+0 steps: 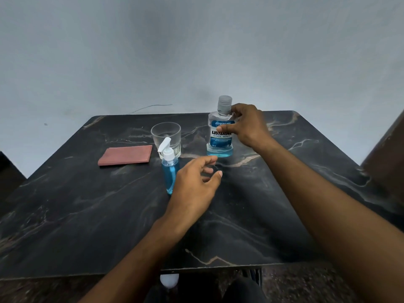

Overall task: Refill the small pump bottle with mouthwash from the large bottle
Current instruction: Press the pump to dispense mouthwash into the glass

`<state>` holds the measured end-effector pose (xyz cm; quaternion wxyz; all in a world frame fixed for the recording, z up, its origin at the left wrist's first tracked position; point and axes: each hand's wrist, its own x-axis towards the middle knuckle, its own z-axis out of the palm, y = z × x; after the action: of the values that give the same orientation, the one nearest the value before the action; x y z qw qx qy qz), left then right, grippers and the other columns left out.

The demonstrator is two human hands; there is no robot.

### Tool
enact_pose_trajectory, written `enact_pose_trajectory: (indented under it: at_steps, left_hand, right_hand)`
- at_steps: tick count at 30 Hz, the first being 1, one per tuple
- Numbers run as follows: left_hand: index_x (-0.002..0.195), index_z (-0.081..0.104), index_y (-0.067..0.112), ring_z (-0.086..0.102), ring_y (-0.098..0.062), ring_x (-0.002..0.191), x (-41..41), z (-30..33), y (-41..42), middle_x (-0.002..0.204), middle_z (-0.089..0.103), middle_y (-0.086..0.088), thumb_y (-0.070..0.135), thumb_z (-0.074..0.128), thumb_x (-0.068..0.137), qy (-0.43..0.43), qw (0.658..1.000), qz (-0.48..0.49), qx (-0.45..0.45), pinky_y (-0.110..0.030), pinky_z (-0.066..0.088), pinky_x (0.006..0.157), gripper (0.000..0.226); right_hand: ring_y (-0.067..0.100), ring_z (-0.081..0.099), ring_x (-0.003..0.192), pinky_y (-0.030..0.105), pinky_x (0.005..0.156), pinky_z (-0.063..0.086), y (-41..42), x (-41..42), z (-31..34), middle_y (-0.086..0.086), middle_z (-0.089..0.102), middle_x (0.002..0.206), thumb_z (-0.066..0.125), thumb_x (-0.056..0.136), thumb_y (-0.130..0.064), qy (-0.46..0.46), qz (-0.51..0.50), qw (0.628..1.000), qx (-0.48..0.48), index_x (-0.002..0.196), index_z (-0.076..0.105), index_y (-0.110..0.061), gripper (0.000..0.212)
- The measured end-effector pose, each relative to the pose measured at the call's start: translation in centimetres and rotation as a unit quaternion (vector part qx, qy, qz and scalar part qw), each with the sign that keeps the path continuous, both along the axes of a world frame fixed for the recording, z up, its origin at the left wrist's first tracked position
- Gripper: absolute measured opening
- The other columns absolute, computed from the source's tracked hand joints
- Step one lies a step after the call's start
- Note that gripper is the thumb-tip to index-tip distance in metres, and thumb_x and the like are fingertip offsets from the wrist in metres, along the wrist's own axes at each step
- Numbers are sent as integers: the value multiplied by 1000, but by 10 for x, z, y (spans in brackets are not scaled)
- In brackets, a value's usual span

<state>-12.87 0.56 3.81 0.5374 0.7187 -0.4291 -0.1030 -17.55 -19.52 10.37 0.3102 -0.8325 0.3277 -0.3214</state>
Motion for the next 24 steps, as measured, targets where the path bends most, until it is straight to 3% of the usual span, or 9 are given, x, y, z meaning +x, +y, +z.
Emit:
enact_pose_trajectory:
  at_steps: [3,10,14,16,18,20,24]
  left_hand:
    - [134,65,28,67,1,101,2,-4,-3,120,68,12,23,73,94,-4,1000,3,11,-6,52,81,41]
    - [131,67,29,66,4,102,5,-5,-3,123,67,15,21,72,94,-10,1000,1,8,-11,55,83,38]
    - [126,70,29,69,3,96,5,-7,5,116,71,13,17,72,94,11,1000,-2,-2,-15,57,82,34]
    - [123,72,28,70,0,93,5,-8,13,111,73,12,13,73,93,31,999,2,-11,-16,57,82,33]
    - [119,73,28,71,-2,91,7,-8,24,103,75,11,11,73,93,47,999,6,-20,-15,56,81,31]
    - [114,75,30,72,-3,90,10,-9,36,97,76,13,10,72,93,56,998,10,-26,-14,55,78,29]
    - [94,77,29,73,-5,85,19,-8,66,91,77,13,-8,66,86,18,997,54,-44,-14,54,75,39]
  right_hand:
    - [5,61,80,10,59,37,-9,11,-3,-8,63,92,89,67,-32,21,-7,1000,-10,115,68,-15,55]
    - [-3,51,69,10,56,33,-17,19,-11,-9,60,94,88,67,-35,29,-15,999,-15,116,66,-14,58]
    - [3,57,82,10,57,34,-18,17,-14,-1,69,113,88,68,-32,36,-11,999,-11,119,62,-15,59]
    - [13,60,99,11,63,40,-15,14,-14,3,66,125,88,69,-31,44,-10,999,-18,127,58,-16,67]
    - [21,55,121,26,89,52,-10,11,-14,6,56,137,88,70,-30,56,-21,998,-35,140,47,-18,82]
    - [24,43,134,41,107,44,0,4,-11,7,45,144,87,72,-28,57,-52,995,-65,144,41,-21,85]
    - [20,47,124,38,101,50,28,-12,-10,6,44,135,80,78,-11,-29,-76,986,-142,133,52,-21,62]
